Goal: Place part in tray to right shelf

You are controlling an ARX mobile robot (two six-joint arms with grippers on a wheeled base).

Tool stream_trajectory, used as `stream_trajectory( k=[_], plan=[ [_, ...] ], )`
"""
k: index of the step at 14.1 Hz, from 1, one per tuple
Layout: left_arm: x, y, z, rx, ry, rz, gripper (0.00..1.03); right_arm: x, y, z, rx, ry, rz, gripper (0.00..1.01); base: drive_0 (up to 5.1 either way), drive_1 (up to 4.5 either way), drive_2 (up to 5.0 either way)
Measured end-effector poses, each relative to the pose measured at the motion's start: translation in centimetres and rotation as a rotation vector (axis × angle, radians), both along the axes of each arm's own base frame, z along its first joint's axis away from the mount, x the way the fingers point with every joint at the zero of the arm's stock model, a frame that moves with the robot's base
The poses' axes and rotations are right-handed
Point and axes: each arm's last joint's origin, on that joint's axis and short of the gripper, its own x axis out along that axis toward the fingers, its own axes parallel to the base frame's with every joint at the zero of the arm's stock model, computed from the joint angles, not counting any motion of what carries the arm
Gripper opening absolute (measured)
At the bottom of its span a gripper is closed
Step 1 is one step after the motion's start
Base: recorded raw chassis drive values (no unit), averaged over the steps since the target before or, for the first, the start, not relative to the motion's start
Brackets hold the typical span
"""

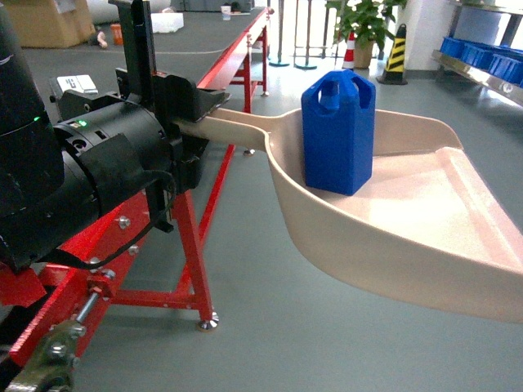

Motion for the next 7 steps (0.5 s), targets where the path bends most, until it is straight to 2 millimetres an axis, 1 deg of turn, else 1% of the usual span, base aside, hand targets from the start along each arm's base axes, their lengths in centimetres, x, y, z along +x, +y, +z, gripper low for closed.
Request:
stream_trajectory(
  k=[7],
  plan=[
    [0.0, -0.01, -0.07, 0.003, 0.006, -0.003, 0.13, 0.0, 0.0, -0.02, 0.0, 0.002, 0.001, 0.98, 5.0, -2.36, -2.4]
  ],
)
